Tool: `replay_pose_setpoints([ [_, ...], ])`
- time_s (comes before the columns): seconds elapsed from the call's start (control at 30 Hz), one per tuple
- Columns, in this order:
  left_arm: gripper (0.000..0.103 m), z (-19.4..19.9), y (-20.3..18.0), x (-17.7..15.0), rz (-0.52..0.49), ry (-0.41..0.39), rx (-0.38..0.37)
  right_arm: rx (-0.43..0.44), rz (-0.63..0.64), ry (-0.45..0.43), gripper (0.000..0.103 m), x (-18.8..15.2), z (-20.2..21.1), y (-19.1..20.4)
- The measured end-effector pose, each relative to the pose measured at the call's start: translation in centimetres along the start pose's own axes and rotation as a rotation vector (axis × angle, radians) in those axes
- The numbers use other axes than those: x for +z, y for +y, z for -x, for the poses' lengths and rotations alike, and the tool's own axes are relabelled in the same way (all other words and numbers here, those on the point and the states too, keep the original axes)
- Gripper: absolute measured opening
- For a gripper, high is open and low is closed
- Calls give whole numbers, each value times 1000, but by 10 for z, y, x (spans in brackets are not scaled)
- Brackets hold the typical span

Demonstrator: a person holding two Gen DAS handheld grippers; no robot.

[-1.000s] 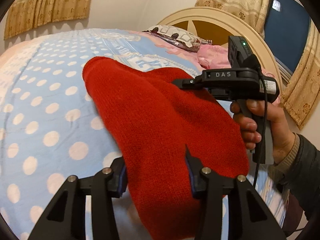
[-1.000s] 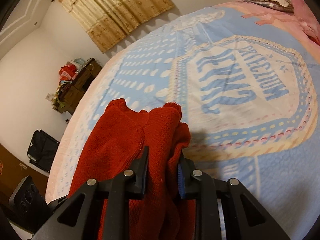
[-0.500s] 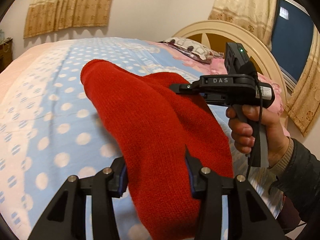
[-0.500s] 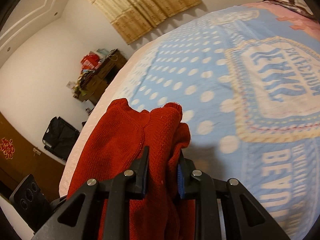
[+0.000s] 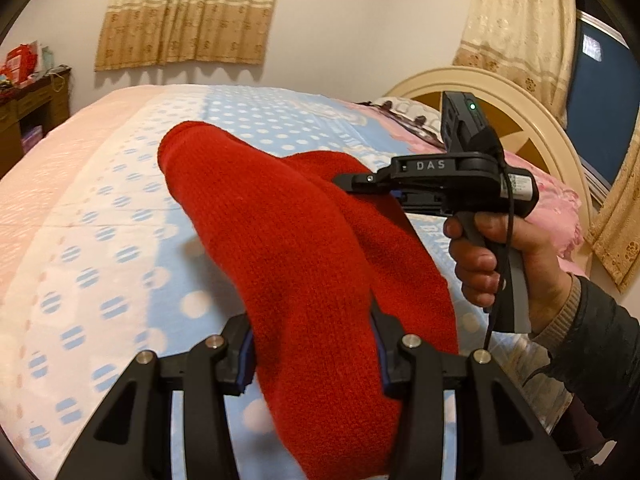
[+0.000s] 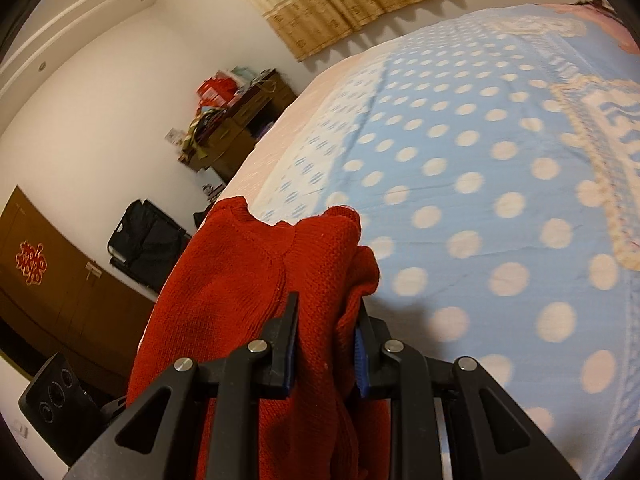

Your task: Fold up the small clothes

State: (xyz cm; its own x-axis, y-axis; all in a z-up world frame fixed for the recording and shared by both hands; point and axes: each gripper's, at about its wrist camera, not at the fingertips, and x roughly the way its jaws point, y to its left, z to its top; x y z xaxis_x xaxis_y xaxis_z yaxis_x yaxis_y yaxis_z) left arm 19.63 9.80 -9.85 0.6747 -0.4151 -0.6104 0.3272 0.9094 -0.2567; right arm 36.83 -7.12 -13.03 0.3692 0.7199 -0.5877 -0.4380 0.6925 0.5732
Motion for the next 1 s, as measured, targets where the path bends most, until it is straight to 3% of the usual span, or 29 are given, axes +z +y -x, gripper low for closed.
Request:
replay_pose_setpoints([
  [0.43,46,28,31,-17,74,-44,80,43,87,77,23,-4,-61,68],
  [1.0,46,45,63,-45,178,-62,136,58,169,176,23,-20,-123,116],
])
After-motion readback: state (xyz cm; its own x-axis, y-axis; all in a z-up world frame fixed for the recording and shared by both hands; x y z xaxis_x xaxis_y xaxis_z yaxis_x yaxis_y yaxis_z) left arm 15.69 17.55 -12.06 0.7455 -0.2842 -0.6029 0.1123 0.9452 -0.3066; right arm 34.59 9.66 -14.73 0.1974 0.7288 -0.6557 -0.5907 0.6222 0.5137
